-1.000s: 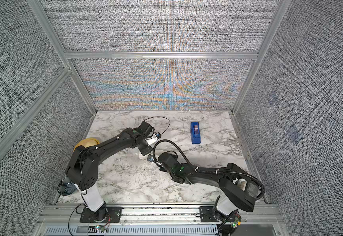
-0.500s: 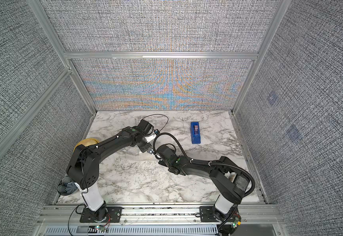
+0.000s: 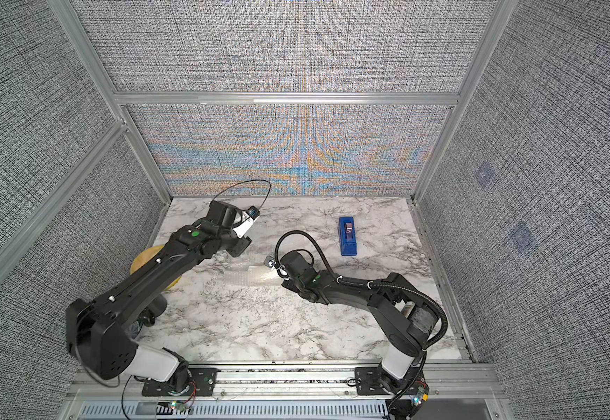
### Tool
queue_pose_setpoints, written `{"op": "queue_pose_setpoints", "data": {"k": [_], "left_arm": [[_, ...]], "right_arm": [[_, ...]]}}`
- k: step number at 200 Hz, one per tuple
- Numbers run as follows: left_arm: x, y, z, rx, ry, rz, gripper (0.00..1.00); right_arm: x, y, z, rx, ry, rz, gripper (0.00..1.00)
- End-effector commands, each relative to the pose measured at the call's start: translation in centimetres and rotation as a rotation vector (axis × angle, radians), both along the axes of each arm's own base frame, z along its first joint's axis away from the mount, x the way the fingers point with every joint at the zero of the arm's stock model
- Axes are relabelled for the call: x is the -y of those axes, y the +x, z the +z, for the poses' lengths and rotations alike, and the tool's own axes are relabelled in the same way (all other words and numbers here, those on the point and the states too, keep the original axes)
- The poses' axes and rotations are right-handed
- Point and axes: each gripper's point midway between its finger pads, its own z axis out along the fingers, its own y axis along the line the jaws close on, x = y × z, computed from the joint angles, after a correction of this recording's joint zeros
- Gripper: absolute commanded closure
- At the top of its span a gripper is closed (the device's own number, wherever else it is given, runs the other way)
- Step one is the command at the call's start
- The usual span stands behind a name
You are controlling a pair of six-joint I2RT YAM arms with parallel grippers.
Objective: Wrap vases in bubble wrap
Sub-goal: Wrap the vase in bubble wrap.
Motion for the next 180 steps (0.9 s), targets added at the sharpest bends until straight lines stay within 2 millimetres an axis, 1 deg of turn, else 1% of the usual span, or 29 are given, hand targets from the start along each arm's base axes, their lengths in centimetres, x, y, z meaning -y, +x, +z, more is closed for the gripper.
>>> {"op": "queue_pose_setpoints", "data": {"k": [1, 11, 32, 49, 62, 83, 99, 113, 129, 138, 154, 170, 180], "left_arm": [[2.3, -6.2, -1.4, -0.086, -0.060, -0.350, 0.38], [2.6, -8.3, -1.8, -0.100, -0.073, -0.440, 0.39], [3.3, -12.0, -2.6, -0.123, -0.092, -0.594, 0.39], [4.0, -13.7, -3.3, -0.163, -0.112, -0.654, 0.40], [4.3, -14.1, -4.8, -0.195, -0.086, -0.678, 0.41], [4.3, -14.0, -8.0, -0.256, -0.004, -0.704, 0.42], [4.1, -12.9, -10.0, -0.263, 0.063, -0.692, 0.41], [4.3, -12.0, -10.6, -0.231, 0.088, -0.699, 0.40], [4.6, -10.6, -10.3, -0.181, 0.117, -0.695, 0.37], [4.5, -10.0, -10.5, -0.162, 0.148, -0.694, 0.37], [4.1, -9.3, -11.3, -0.163, 0.204, -0.701, 0.34], [3.9, -8.6, -12.2, -0.174, 0.227, -0.666, 0.29], [3.9, -8.6, -12.8, -0.186, 0.232, -0.670, 0.27]], "right_arm": [[-0.3, -0.3, -0.5, -0.043, 0.020, 0.017, 1.00], [-0.4, -0.2, -0.4, -0.049, 0.031, 0.017, 1.00], [-0.3, 0.1, -0.6, -0.070, 0.048, 0.010, 1.00], [-0.4, 0.3, -0.9, -0.077, 0.049, 0.008, 1.00], [-0.4, 0.4, -1.1, -0.082, 0.051, 0.009, 1.00], [-0.4, 0.4, -0.9, -0.086, 0.061, 0.013, 1.00], [-0.4, 0.5, -0.8, -0.088, 0.072, 0.015, 1.00], [-0.3, 0.5, -0.8, -0.089, 0.078, 0.016, 1.00], [-0.3, 0.6, -0.8, -0.089, 0.082, 0.017, 1.00], [-0.4, 0.6, -0.7, -0.090, 0.087, 0.016, 1.00], [-0.4, 0.6, -0.7, -0.096, 0.099, 0.015, 1.00], [-0.4, 0.6, -0.8, -0.100, 0.100, 0.015, 1.00], [-0.4, 0.6, -0.8, -0.102, 0.101, 0.016, 1.00]]}}
